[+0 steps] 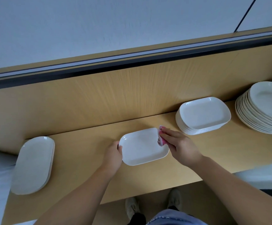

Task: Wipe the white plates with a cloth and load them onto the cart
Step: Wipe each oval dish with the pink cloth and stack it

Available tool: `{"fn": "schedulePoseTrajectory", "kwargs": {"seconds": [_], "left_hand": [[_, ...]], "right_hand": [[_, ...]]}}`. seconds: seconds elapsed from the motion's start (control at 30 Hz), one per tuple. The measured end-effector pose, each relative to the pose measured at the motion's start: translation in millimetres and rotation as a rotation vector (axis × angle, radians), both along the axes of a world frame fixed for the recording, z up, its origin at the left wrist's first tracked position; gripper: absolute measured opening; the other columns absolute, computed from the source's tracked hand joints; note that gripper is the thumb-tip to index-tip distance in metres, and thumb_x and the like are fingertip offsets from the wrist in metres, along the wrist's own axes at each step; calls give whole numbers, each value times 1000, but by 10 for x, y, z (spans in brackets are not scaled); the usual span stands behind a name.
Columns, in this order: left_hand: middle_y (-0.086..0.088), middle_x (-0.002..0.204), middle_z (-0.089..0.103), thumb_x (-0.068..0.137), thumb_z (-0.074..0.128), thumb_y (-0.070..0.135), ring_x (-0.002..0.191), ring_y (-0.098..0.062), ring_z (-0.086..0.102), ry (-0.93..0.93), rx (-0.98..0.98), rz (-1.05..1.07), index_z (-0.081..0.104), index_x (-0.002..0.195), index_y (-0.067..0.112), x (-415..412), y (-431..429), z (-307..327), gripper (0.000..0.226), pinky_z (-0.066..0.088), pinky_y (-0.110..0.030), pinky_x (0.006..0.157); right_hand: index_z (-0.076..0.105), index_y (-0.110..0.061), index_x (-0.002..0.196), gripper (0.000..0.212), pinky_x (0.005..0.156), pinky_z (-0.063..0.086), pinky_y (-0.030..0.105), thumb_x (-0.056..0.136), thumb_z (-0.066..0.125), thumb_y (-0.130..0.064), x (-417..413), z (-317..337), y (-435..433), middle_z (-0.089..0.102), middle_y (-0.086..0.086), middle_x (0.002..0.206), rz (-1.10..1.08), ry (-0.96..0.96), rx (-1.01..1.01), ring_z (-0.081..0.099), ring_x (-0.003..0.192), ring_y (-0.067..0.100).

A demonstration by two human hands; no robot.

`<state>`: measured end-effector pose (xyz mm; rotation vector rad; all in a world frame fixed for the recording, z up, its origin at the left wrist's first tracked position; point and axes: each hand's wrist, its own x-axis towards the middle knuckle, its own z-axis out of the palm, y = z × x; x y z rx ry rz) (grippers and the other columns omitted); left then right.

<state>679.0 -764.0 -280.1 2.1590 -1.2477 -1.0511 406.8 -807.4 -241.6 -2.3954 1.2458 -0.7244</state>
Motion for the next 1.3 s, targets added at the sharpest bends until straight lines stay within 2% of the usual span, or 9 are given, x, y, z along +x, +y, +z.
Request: {"fn": "schedulePoseTrajectory", "kwargs": {"seconds": [0.1, 0.17, 0.37, 0.43, 0.57, 0.87, 0.97, 1.1, 1.3], "left_hand": [[3, 82, 62, 96, 45, 20, 76, -20, 59, -81, -19, -123, 59, 92, 20, 71, -3, -19, 15, 48, -30, 63], [5, 93, 60, 96, 48, 25, 85, -17, 57, -191, -24, -229, 58, 104, 18, 132, -2, -10, 14, 46, -29, 70], [13, 142, 38, 80, 65, 55, 128, -12, 38, -277, 59, -554, 22, 151, 34, 362, 110, -5, 85, 40, -31, 100], [16, 147, 33, 72, 71, 59, 134, -13, 33, -301, 80, -592, 17, 152, 33, 388, 118, -45, 101, 37, -31, 105], [15, 146, 40, 72, 74, 56, 134, -12, 35, -265, 19, -521, 28, 151, 28, 390, 95, -105, 95, 36, -31, 107], [12, 136, 51, 74, 76, 47, 125, -13, 44, -260, -53, -514, 44, 143, 28, 437, 53, -76, 79, 39, -28, 101], [9, 139, 49, 76, 74, 49, 126, -14, 43, -310, -60, -553, 43, 144, 24, 447, 48, -66, 79, 37, -27, 102], [9, 144, 44, 76, 69, 60, 130, -13, 41, -365, -75, -602, 39, 146, 22, 454, 31, -36, 85, 36, -26, 104], [7, 145, 42, 80, 61, 64, 130, -14, 39, -422, -60, -705, 33, 150, 23, 462, -32, 32, 85, 33, -24, 102]], "right_hand": [[71, -20, 104, 35, 87, 54, 34, 84, 55, 4, 130, -18, -81, 54, -4, 137, 33, 59, 32, 56, 122, 14], [71, -20, 96, 35, 85, 54, 33, 80, 57, 8, 255, -48, -161, 55, -4, 134, 56, 107, 37, 56, 119, 13], [62, -26, 75, 36, 66, 51, 29, 57, 64, 6, 693, -326, -292, 67, -12, 95, 144, 305, 5, 63, 82, 20], [67, -28, 74, 48, 70, 56, 35, 36, 82, -2, 839, -438, -225, 69, -11, 91, 151, 449, 60, 68, 81, 22], [76, -17, 90, 83, 73, 58, 45, 8, 89, -18, 1100, -606, -106, 72, 1, 92, 132, 579, 171, 70, 81, 27], [69, -10, 114, 77, 92, 53, 39, 40, 87, -19, 1351, -571, -5, 70, 3, 112, 330, 553, 140, 68, 100, 26], [53, -13, 136, 66, 116, 26, 38, 71, 66, -14, 1255, -527, 18, 54, 3, 140, 466, 585, 188, 48, 129, 27], [17, -22, 154, 76, 122, 2, 40, 86, 51, -27, 1082, -424, 38, 14, -3, 161, 606, 698, 281, 3, 149, 21], [12, -22, 155, 69, 121, -7, 34, 95, 47, -26, 1055, -438, 24, 11, -3, 162, 643, 687, 212, 3, 150, 21]]}}
